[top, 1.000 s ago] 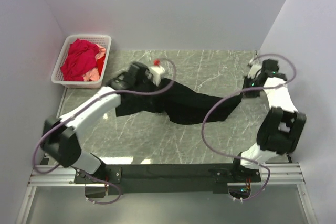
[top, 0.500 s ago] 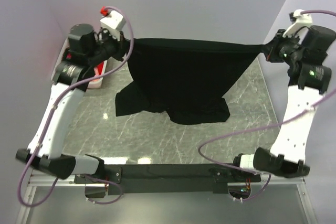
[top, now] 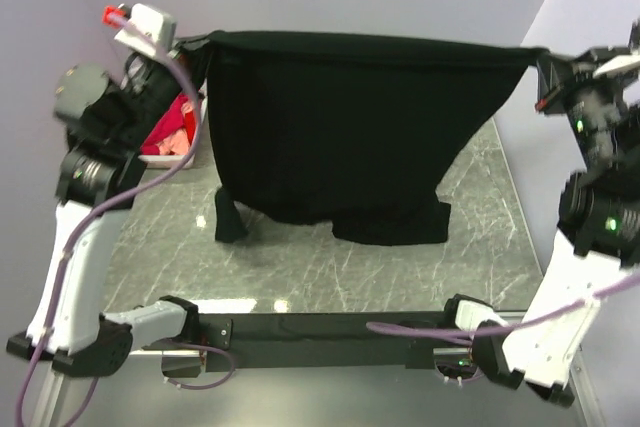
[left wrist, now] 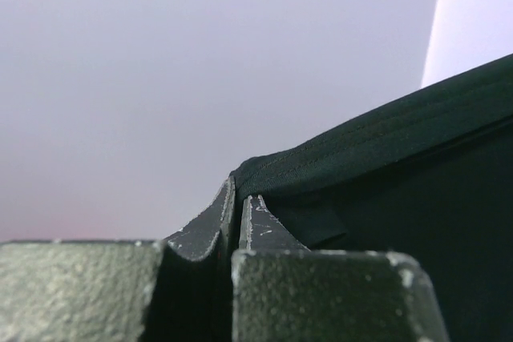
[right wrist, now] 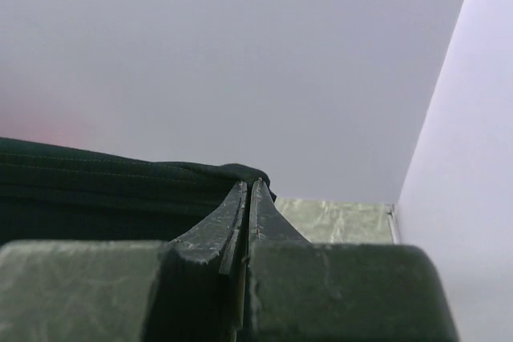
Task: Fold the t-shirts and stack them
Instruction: Flatten the tshirt out
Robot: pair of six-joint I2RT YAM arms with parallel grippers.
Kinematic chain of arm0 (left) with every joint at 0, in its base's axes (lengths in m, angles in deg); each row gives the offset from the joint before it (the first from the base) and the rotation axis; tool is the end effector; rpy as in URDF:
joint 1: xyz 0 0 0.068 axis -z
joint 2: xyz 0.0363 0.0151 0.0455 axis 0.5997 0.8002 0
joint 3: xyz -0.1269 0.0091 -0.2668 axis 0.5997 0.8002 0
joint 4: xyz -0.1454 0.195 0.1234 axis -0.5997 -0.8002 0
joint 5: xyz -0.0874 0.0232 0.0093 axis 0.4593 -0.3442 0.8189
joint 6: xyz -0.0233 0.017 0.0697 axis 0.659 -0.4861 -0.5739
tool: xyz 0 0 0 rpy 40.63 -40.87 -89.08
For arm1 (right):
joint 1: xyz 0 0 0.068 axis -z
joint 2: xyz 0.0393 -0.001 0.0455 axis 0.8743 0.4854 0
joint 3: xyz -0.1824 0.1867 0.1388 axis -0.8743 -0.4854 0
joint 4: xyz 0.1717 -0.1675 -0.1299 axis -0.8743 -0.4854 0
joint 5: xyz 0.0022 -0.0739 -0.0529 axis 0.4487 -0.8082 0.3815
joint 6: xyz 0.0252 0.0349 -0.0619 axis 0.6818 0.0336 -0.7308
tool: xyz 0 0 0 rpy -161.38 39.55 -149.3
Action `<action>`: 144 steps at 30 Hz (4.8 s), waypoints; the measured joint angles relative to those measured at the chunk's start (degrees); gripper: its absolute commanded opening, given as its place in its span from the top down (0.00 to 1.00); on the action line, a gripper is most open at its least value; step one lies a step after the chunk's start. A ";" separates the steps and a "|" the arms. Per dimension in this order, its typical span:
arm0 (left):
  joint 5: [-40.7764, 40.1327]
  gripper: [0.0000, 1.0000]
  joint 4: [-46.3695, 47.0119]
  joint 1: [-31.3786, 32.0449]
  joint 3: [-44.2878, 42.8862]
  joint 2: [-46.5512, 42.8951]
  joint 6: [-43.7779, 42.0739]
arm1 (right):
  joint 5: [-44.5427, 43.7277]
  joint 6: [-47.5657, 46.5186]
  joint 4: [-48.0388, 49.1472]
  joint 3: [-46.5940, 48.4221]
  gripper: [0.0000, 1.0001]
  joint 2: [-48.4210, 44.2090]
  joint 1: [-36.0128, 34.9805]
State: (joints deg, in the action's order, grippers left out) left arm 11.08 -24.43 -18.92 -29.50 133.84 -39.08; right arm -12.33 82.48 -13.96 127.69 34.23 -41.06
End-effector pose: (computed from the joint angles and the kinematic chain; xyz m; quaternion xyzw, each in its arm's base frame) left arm 0.1959 -0.0766 0.6090 0.1837 0.5740 -0.1670 0.7803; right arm 0.1354 -0.0201 0.6343 -0.0327 0.6369 0.0413 0.7692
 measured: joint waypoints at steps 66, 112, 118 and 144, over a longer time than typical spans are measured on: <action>4.85 0.99 12.50 2.08 4.85 42.23 -1.92 | -11.23 -12.85 15.82 -52.83 1.00 0.24 -1.64; 0.68 0.68 -15.02 -3.37 31.71 36.11 7.63 | -18.95 -27.28 -4.37 -50.12 0.73 39.41 -22.29; -2.93 0.67 -17.62 -5.73 15.89 50.71 4.79 | -17.51 -28.81 -7.74 -51.12 0.72 38.88 -27.52; -4.39 0.38 -14.32 -6.12 0.31 54.82 -4.90 | -10.95 -26.97 -13.86 -47.10 0.62 34.99 -33.81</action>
State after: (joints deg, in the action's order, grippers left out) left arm 6.69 -38.74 -25.04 -29.19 188.66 -43.98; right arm -23.28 55.51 -27.82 80.59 69.22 -74.87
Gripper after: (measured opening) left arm 0.655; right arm 0.383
